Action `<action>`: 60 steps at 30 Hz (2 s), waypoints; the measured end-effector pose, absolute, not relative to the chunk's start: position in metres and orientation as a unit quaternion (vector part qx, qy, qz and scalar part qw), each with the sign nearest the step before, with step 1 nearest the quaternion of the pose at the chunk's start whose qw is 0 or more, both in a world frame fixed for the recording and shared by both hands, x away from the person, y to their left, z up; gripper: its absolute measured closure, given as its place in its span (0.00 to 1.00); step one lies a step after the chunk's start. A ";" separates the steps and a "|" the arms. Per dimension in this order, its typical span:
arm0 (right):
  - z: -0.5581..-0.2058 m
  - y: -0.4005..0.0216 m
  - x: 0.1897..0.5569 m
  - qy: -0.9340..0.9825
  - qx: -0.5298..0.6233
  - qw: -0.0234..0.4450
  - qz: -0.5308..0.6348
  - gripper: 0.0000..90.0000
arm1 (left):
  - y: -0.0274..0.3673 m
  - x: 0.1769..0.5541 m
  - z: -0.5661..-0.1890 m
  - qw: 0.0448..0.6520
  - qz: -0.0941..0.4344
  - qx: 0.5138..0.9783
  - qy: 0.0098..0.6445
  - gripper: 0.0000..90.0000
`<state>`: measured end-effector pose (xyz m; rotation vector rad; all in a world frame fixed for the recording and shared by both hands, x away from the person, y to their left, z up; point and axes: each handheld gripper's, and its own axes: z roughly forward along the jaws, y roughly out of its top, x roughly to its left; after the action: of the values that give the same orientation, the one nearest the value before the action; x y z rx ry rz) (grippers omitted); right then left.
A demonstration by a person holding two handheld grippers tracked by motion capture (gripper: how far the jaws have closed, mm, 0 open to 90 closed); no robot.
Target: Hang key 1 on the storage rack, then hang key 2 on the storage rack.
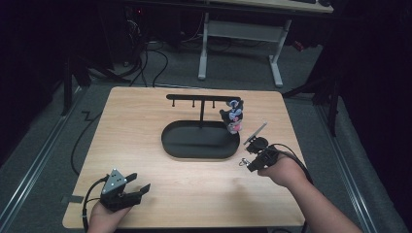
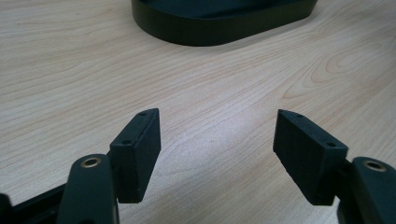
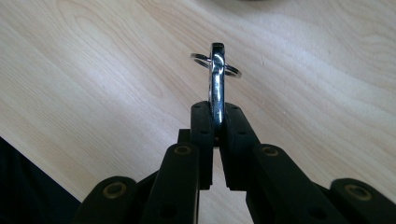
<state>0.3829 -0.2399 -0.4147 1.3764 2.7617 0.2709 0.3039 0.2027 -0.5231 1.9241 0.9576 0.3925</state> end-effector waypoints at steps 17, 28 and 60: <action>-0.382 -0.209 0.406 0.895 0.433 0.034 0.105 0.95 | 0.201 0.308 -0.521 0.471 0.155 0.779 0.383 0.36; -0.369 -0.186 0.428 0.899 0.422 0.033 0.111 0.95 | 0.204 0.305 -0.524 0.468 0.153 0.781 0.385 0.36; -0.316 -0.159 0.497 0.885 0.438 0.075 0.139 0.95 | 0.210 0.300 -0.522 0.468 0.155 0.783 0.379 0.37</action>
<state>0.4968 -0.1587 -0.3159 1.3140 2.6538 0.4175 0.3000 0.2095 -0.5222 1.9195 0.9303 0.3804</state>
